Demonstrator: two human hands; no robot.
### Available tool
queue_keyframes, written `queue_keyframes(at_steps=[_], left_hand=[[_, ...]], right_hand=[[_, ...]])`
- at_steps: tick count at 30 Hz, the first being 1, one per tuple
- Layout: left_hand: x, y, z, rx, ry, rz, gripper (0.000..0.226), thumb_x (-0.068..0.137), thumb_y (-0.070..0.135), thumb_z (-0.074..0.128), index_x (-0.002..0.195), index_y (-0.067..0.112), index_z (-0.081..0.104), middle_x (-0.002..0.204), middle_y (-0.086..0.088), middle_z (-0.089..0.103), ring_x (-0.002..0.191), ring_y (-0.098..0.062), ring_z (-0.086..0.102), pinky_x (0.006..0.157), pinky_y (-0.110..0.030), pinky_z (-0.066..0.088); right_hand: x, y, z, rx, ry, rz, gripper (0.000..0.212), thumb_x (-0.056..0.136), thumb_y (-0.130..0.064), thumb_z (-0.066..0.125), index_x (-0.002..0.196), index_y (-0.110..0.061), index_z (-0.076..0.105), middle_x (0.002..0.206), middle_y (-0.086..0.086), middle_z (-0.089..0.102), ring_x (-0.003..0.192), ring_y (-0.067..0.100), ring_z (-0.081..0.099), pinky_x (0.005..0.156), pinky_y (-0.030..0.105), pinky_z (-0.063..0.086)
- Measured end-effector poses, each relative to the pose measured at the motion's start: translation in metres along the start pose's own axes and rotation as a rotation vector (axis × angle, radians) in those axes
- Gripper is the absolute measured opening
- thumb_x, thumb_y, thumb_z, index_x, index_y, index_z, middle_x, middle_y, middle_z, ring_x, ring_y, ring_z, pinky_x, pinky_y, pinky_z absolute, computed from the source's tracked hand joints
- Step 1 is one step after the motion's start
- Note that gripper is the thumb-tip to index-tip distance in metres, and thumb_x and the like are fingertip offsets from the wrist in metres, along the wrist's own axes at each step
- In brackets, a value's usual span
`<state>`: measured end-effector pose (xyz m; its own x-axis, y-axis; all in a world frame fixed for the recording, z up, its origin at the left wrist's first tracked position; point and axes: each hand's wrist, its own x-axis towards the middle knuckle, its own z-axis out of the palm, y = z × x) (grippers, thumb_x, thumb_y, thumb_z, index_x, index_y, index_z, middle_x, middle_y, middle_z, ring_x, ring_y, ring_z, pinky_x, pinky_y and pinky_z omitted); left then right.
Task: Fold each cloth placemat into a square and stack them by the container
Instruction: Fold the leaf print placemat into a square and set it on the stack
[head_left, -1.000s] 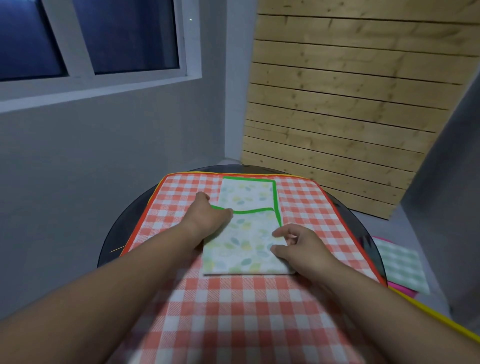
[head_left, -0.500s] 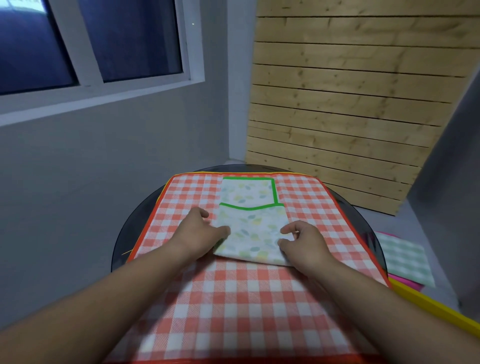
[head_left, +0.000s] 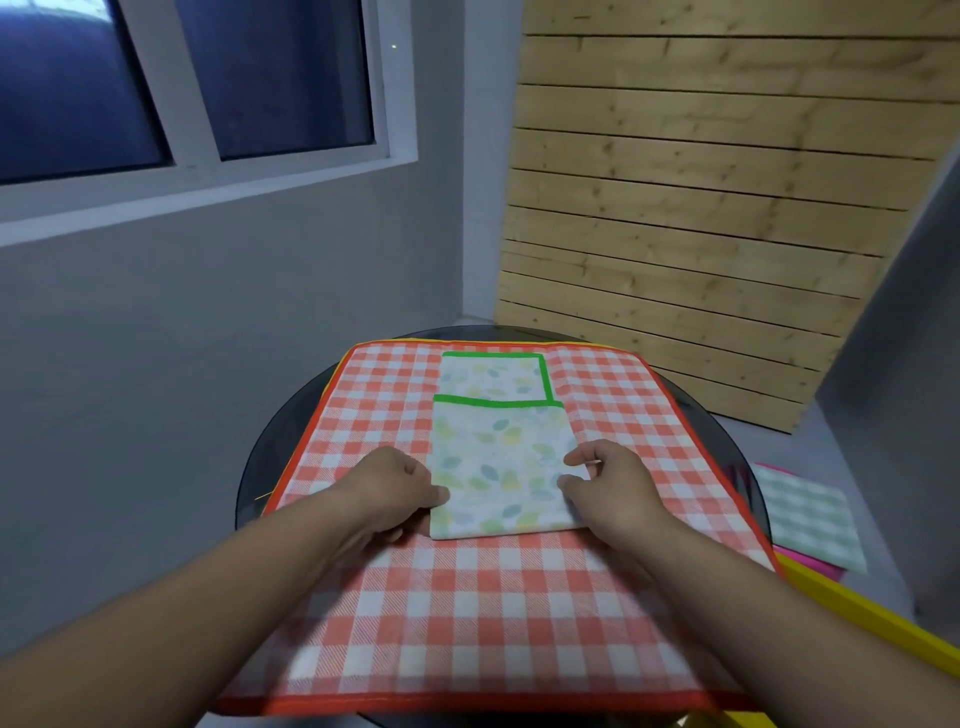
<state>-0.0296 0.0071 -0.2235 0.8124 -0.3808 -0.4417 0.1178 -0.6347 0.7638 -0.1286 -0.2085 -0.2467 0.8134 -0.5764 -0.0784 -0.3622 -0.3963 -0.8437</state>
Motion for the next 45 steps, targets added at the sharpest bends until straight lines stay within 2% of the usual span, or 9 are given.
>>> queue_keyframes(at_steps=[10,15,18,22,25,32,36,40,45], left_hand=[[0.003,0.002,0.005,0.127,0.166,0.072,0.023,0.086,0.023,0.075,0.098,0.014,0.057,0.085,-0.005,0.069,0.066,-0.018,0.062,0.053,-0.029,0.049],[0.003,-0.006,0.009,0.145,0.197,0.223,0.012,0.092,0.017,0.068,0.103,0.020,0.063,0.082,-0.003,0.072,0.072,-0.018,0.069,0.070,-0.034,0.059],[0.006,-0.007,0.014,0.323,0.245,0.323,0.027,0.094,0.030,0.064,0.119,0.023,0.065,0.106,0.002,0.062,0.091,-0.014,0.061,0.075,-0.024,0.051],[0.011,-0.010,0.026,0.656,0.218,0.518,0.030,0.097,0.050,0.044,0.106,0.024,0.057,0.141,-0.005,0.040,0.129,-0.026,0.041,0.105,-0.040,0.042],[0.018,-0.012,0.034,0.775,0.098,0.546,0.058,0.101,0.055,0.029,0.148,0.022,0.037,0.165,-0.007,0.014,0.153,-0.027,0.008,0.123,-0.044,0.018],[0.030,-0.017,0.038,0.920,0.037,0.470,0.075,0.099,0.064,0.014,0.158,0.024,-0.009,0.165,-0.001,-0.020,0.149,-0.019,-0.026,0.124,-0.043,-0.009],[0.030,-0.018,0.040,0.992,0.041,0.466,0.076,0.098,0.066,0.009,0.157,0.024,-0.014,0.163,-0.001,-0.024,0.148,-0.020,-0.029,0.123,-0.044,-0.011],[0.032,-0.019,0.043,1.057,0.064,0.476,0.075,0.098,0.065,0.005,0.157,0.023,-0.015,0.164,-0.003,-0.024,0.148,-0.022,-0.029,0.122,-0.044,-0.013],[0.034,-0.021,0.043,1.059,0.077,0.495,0.075,0.097,0.066,0.004,0.157,0.025,-0.014,0.164,-0.002,-0.023,0.146,-0.024,-0.033,0.121,-0.044,-0.016]], right_hand=[[0.000,-0.001,-0.002,-0.205,-0.033,-0.064,0.024,0.088,-0.021,0.066,0.111,-0.019,0.062,0.114,-0.001,0.058,0.098,0.015,0.057,0.075,0.024,0.044],[0.002,-0.003,-0.005,-0.275,-0.065,-0.074,0.033,0.086,-0.021,0.068,0.119,-0.016,0.064,0.129,0.000,0.059,0.100,0.014,0.055,0.080,0.023,0.042],[0.002,-0.002,-0.004,-0.291,-0.072,-0.081,0.038,0.087,-0.022,0.068,0.124,-0.014,0.063,0.136,0.002,0.057,0.118,0.018,0.055,0.088,0.022,0.040],[-0.002,0.000,-0.001,-0.348,-0.063,-0.086,0.045,0.089,-0.024,0.064,0.131,-0.010,0.057,0.137,0.004,0.056,0.122,0.019,0.054,0.092,0.023,0.040],[-0.004,-0.001,0.000,-0.397,-0.056,-0.095,0.045,0.091,-0.025,0.062,0.133,-0.010,0.055,0.137,0.004,0.056,0.122,0.020,0.054,0.093,0.025,0.041],[-0.006,0.004,-0.006,-0.484,-0.068,-0.144,0.035,0.089,-0.038,0.061,0.120,-0.022,0.057,0.120,-0.004,0.058,0.108,0.016,0.053,0.089,0.032,0.050],[-0.009,0.006,-0.007,-0.657,-0.034,-0.254,0.040,0.092,-0.049,0.051,0.127,-0.028,0.051,0.135,0.000,0.043,0.128,0.021,0.035,0.104,0.036,0.037],[-0.008,0.003,0.005,-0.845,-0.133,-0.555,0.060,0.101,-0.050,0.028,0.155,-0.025,0.018,0.166,-0.001,-0.003,0.151,0.021,-0.014,0.120,0.037,-0.004],[0.008,0.008,0.015,-0.910,-0.382,-0.432,0.070,0.101,-0.055,0.014,0.156,-0.019,-0.009,0.163,-0.001,-0.020,0.147,0.017,-0.025,0.122,0.039,-0.011]])
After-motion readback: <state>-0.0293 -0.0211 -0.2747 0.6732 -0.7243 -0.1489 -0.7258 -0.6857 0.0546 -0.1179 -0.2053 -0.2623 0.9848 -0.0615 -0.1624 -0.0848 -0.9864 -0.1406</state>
